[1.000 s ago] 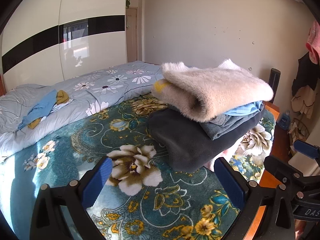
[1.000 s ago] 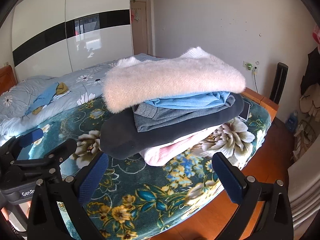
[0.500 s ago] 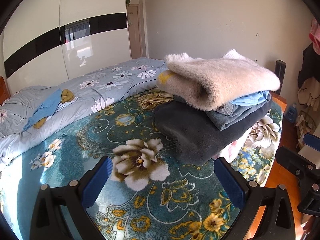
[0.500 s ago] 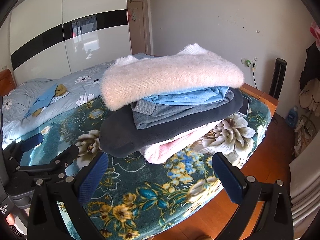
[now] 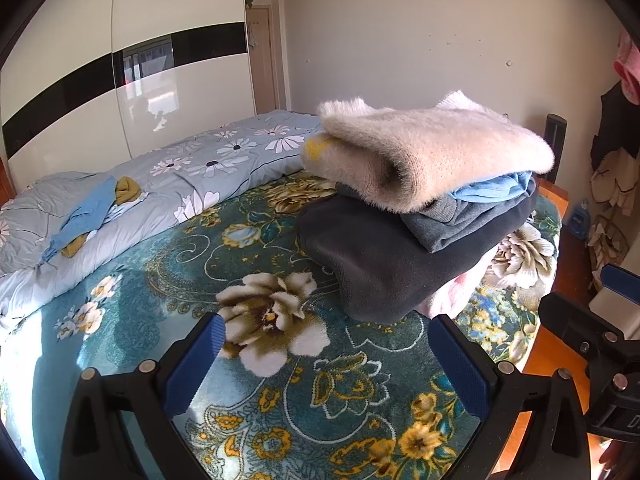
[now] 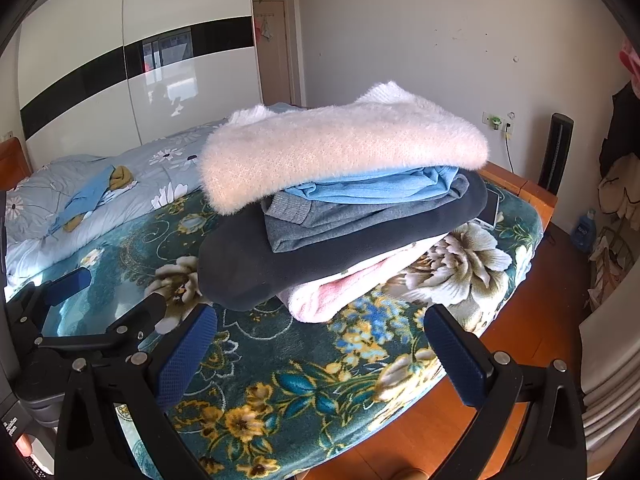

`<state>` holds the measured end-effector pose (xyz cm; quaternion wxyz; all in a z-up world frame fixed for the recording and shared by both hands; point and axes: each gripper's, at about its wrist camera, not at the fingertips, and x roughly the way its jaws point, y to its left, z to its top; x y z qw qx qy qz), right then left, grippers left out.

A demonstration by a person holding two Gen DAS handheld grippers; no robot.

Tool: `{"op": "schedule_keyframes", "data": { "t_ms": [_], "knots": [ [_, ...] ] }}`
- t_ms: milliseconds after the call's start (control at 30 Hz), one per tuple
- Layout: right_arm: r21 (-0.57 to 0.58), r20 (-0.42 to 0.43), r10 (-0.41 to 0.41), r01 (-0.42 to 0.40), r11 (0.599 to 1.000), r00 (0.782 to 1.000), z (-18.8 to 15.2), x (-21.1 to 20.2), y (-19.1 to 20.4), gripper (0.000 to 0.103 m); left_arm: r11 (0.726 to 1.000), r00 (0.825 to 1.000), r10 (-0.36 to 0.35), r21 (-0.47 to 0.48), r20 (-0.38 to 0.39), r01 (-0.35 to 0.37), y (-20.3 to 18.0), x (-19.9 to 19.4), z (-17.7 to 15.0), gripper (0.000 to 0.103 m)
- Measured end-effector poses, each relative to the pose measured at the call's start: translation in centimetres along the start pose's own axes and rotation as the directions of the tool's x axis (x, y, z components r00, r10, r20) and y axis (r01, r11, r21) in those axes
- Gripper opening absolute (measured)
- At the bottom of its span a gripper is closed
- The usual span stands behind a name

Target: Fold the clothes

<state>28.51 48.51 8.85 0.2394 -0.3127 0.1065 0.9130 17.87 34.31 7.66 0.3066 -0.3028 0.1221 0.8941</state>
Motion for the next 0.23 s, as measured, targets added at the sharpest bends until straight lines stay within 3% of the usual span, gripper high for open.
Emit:
{"op": "schedule_keyframes", "data": {
  "t_ms": [233],
  "knots": [
    [0.001,0.003,0.0,0.0,1.0,1.0,0.06,-0.08,0.08,0.103,1.0,1.0,0.006,0.001,0.003,-0.006,-0.05,-0.17,-0.04,0.103]
  ]
}}
